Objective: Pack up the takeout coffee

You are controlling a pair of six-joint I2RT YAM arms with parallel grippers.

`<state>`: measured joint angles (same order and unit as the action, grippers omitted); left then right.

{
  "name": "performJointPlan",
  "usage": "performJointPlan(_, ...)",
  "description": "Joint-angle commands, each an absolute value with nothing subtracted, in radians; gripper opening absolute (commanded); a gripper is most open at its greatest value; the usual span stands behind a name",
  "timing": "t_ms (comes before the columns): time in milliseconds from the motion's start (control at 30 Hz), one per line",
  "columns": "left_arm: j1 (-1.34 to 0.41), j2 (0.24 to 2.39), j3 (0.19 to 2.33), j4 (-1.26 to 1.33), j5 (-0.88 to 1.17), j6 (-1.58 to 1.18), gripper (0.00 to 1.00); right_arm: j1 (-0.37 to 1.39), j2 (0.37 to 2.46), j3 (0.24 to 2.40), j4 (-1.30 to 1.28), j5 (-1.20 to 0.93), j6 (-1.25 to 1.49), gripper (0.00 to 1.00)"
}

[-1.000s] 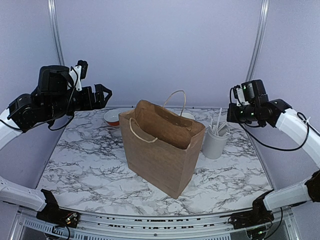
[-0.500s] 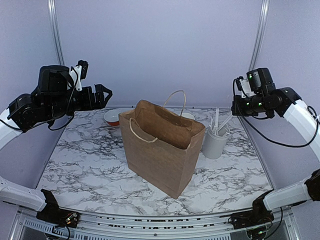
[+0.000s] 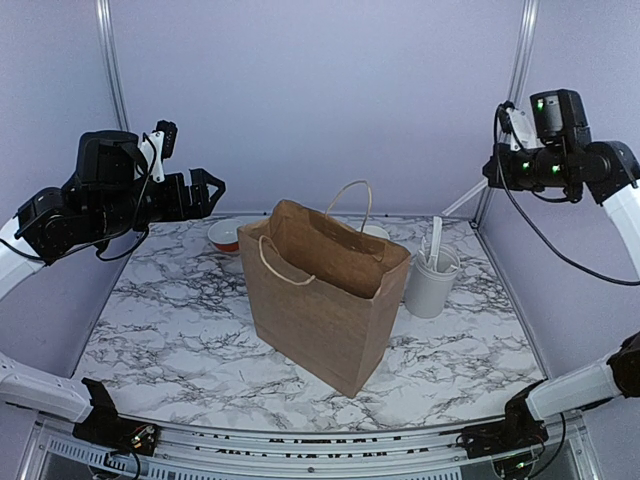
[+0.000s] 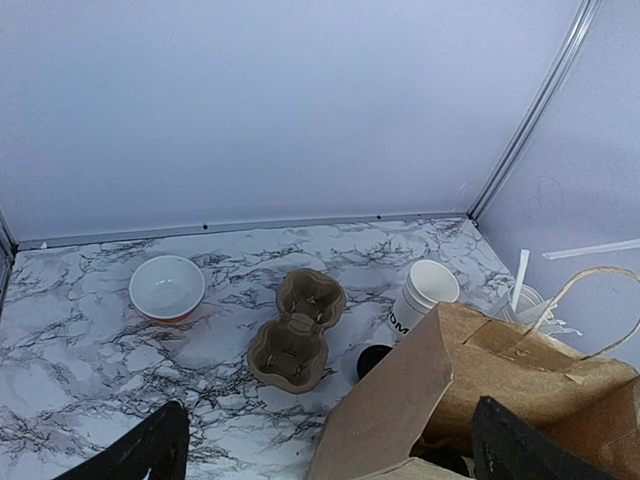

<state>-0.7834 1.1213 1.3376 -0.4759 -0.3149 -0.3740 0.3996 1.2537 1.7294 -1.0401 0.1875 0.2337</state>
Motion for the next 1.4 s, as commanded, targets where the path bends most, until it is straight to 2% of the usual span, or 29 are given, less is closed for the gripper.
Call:
performJointPlan(0, -0.778, 1.111, 1.353, -0.454, -0.310, -0.360, 0.99, 0.407, 1.273, 1.883, -1.061, 0.135, 0.184, 0.00)
performJointPlan(267, -0.778, 1.115, 1.358, -0.454, -0.305, -0.360, 0.99, 0.407, 1.263, 1.964, -0.880, -0.210, 0.195, 0.00)
performJointPlan(533, -0.778, 1.113, 1.347, -0.455, -0.313, -0.361, 0.99, 0.411, 1.235, 1.866, -0.653, -0.463, 0.279, 0.00)
performJointPlan(667, -0.778, 1.110, 1.343, -0.453, -0.314, -0.365, 0.99, 0.448, 1.235, 1.848, -0.581, -0.520, 0.300, 0.00)
performJointPlan(833, -0.777, 1.104, 1.334, -0.453, -0.318, -0.367, 0.99, 0.592, 1.268, 1.881, -0.608, -0.449, 0.240, 0.00)
performJointPlan(1133, -0.776, 1.097, 1.327, -0.454, -0.321, -0.365, 0.99, 0.821, 1.361, 1.957, -0.803, -0.134, 0.125, 0.00)
performJointPlan(1367, -0.776, 1.103, 1.330, -0.453, -0.318, -0.366, 0.99, 0.956, 1.444, 1.988, -0.917, -0.040, 0.084, 0.00)
